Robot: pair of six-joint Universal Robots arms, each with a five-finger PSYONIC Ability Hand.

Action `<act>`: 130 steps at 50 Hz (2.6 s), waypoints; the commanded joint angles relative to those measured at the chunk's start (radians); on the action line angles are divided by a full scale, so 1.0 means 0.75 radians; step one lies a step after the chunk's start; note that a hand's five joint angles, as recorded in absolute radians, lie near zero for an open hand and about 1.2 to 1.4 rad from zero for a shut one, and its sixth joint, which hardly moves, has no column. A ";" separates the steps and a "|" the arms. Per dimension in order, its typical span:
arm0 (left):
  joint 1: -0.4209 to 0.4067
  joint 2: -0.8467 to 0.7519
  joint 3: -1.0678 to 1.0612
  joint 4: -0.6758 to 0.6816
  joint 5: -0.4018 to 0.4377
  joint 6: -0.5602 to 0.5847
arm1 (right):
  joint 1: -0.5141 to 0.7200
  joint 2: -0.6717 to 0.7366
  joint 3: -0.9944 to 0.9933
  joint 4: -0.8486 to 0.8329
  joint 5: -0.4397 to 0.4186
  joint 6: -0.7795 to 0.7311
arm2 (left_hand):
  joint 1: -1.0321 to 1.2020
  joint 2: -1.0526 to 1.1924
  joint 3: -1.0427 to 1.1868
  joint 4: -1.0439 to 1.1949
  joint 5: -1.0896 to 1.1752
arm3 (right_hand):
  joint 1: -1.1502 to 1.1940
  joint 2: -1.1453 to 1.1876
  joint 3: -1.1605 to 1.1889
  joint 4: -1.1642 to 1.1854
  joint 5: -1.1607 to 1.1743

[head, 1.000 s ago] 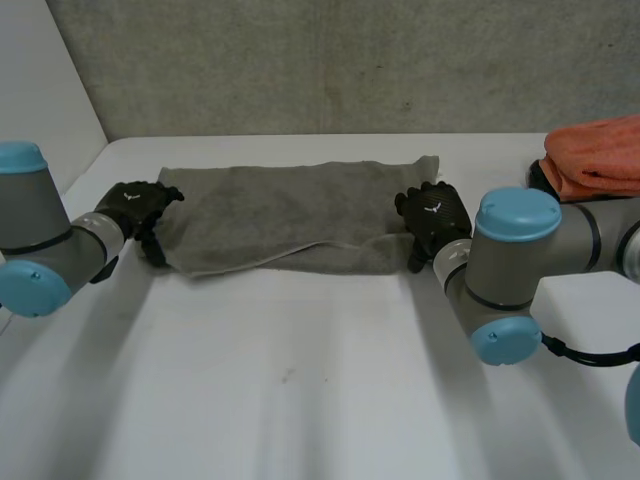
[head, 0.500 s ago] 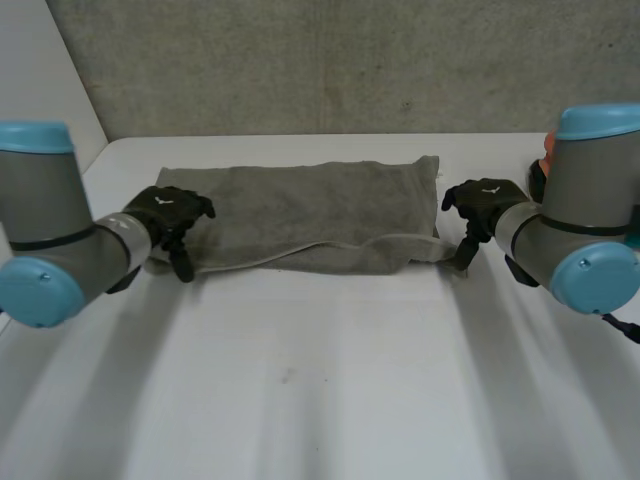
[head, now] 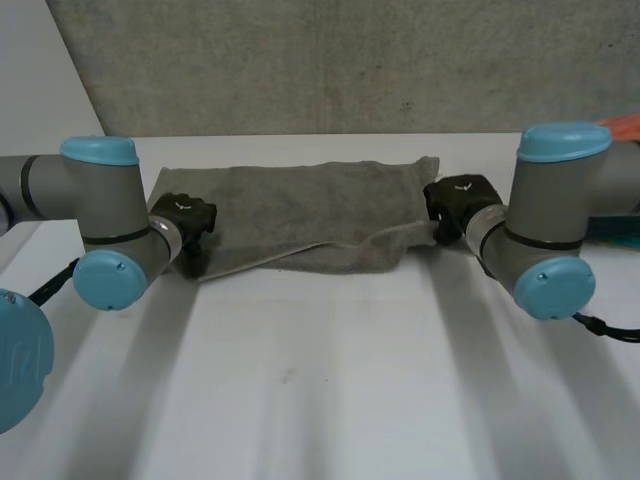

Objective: Fold the laundry.

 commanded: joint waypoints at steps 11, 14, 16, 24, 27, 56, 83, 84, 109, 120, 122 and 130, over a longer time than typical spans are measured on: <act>-0.066 0.169 -0.206 -0.016 -0.010 -0.052 | 0.029 -0.247 0.179 -0.148 0.003 -0.072 | -0.199 -0.199 -0.200 -0.207 -0.209 | 0.335 0.285 0.285 0.271 0.292; -0.078 0.159 -0.221 0.002 -0.016 -0.050 | 0.043 -0.288 0.179 -0.146 0.005 -0.070 | -0.199 -0.199 -0.200 -0.207 -0.209 | 0.335 0.285 0.285 0.271 0.292; -0.092 0.132 -0.215 0.027 -0.030 -0.044 | 0.058 -0.333 0.179 -0.144 -0.001 -0.064 | -0.164 -0.164 -0.165 -0.172 -0.174 | 0.335 0.285 0.285 0.271 0.292; -0.094 0.024 -0.084 0.121 -0.137 -0.005 | 0.084 -0.480 0.169 -0.129 -0.010 0.001 | 0.067 0.068 0.066 0.059 0.057 | 0.335 0.285 0.285 0.271 0.292; -0.094 -0.029 -0.004 0.125 -0.161 0.006 | 0.088 -0.540 0.173 -0.113 -0.012 0.030 | 0.071 0.072 0.070 0.063 0.061 | 0.335 0.285 0.285 0.271 0.292; 0.141 0.328 -0.184 -0.002 0.053 0.096 | 0.013 -0.591 0.173 -0.107 -0.028 -0.099 | 1.214 1.214 1.212 1.205 1.204 | 0.335 0.285 0.285 0.271 0.292; 0.223 0.216 0.327 -0.258 0.317 0.161 | 0.058 -0.201 -0.111 -0.291 0.088 -0.559 | 1.214 1.214 1.212 1.205 1.204 | 0.335 0.285 0.285 0.271 0.292; 0.219 0.198 0.376 -0.227 0.335 0.147 | 0.062 -0.168 -0.151 -0.348 0.099 -0.551 | 1.214 1.214 1.212 1.205 1.204 | 0.335 0.285 0.285 0.271 0.292; 0.282 0.380 0.141 0.495 0.389 -0.473 | 0.084 -0.196 -0.105 -1.003 0.154 -0.332 | 1.214 1.214 1.212 1.205 1.204 | 0.335 0.285 0.285 0.271 0.292; 0.309 0.216 -0.280 0.415 0.473 -0.158 | 0.080 -0.186 0.429 -0.704 0.021 -0.279 | 1.141 1.141 1.139 1.132 1.131 | 0.335 0.285 0.285 0.271 0.292; 0.311 0.185 -0.311 0.407 0.479 -0.099 | 0.078 -0.166 0.486 -0.708 0.001 -0.295 | 1.000 1.000 0.998 0.991 0.990 | 0.335 0.285 0.285 0.271 0.292; 0.309 0.148 -0.323 0.281 0.444 0.138 | 0.076 -0.127 0.586 -0.714 -0.016 -0.434 | -0.237 -0.237 -0.239 -0.246 -0.247 | 0.335 0.285 0.285 0.271 0.292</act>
